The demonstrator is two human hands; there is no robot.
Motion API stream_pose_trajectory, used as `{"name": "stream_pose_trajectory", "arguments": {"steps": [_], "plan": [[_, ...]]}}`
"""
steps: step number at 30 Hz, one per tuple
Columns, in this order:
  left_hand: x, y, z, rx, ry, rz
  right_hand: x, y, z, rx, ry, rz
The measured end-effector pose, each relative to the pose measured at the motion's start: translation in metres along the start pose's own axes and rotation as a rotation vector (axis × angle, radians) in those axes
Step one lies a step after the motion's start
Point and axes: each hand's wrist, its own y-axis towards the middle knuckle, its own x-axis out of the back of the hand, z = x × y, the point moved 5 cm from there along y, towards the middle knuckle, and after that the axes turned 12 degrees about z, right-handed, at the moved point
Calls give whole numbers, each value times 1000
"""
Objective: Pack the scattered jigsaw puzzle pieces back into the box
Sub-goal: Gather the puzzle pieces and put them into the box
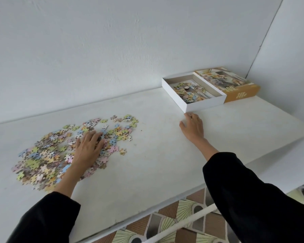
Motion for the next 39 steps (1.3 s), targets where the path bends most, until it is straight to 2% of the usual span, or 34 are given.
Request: {"name": "stream_pose_trajectory", "arguments": {"steps": [7, 20, 26, 28, 32, 34, 36, 39], "plan": [[1, -1, -1, 24, -7, 11, -25, -23, 33, 122, -29, 81], [6, -7, -5, 22, -25, 6, -82, -83, 159, 430, -41, 317], [5, -7, -4, 12, -31, 1, -91, -94, 182, 507, -9, 405], [6, -7, -6, 6, -90, -3, -90, -96, 182, 531, 20, 435], [25, -10, 3, 30, -533, -140, -94, -97, 185, 551, -43, 467], [39, -17, 12, 43, -657, -195, -98, -94, 191, 583, -83, 461], [52, -27, 21, 57, -720, -227, -101, -89, 198, 611, -120, 458], [71, -47, 41, 115, -630, -316, -105, -81, 206, 628, -172, 437]]}}
